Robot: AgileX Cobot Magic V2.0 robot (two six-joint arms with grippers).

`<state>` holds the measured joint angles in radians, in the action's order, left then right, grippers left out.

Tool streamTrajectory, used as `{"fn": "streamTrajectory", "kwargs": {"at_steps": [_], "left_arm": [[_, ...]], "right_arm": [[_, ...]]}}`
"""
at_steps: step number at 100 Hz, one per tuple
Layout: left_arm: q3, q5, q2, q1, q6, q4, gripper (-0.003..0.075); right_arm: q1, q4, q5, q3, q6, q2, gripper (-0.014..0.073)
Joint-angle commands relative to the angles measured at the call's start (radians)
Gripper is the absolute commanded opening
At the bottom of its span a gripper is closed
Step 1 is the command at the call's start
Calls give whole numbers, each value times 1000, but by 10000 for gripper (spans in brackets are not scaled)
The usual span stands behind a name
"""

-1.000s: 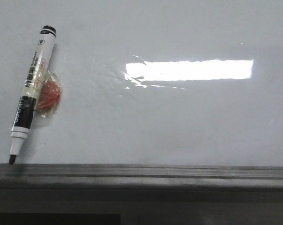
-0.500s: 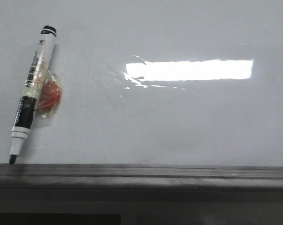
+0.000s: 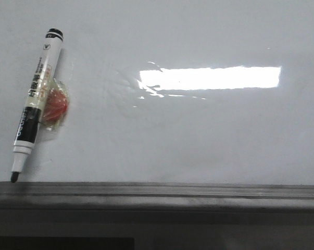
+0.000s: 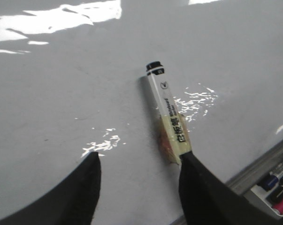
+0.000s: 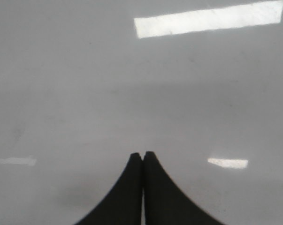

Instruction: Write number 6 on whiteboard

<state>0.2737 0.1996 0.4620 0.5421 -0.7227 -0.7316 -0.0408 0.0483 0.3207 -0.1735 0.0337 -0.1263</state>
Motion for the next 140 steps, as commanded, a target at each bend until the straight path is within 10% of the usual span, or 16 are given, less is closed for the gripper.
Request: {"fn": "streamTrajectory", "kwargs": {"at_steps": [1, 49, 82, 140], "left_arm": [[37, -42, 13, 23, -6, -15, 359], [37, -52, 20, 158, 31, 52, 359], [37, -157, 98, 293, 781, 698, 359], [37, -369, 368, 295, 808, 657, 359]], "right_arm": [[1, -2, -75, -40, -4, -19, -64], [1, -2, -75, -40, -4, -19, -64], [1, -2, -75, -40, -4, -19, -64], [1, -2, -73, -40, -4, -19, -64]]}}
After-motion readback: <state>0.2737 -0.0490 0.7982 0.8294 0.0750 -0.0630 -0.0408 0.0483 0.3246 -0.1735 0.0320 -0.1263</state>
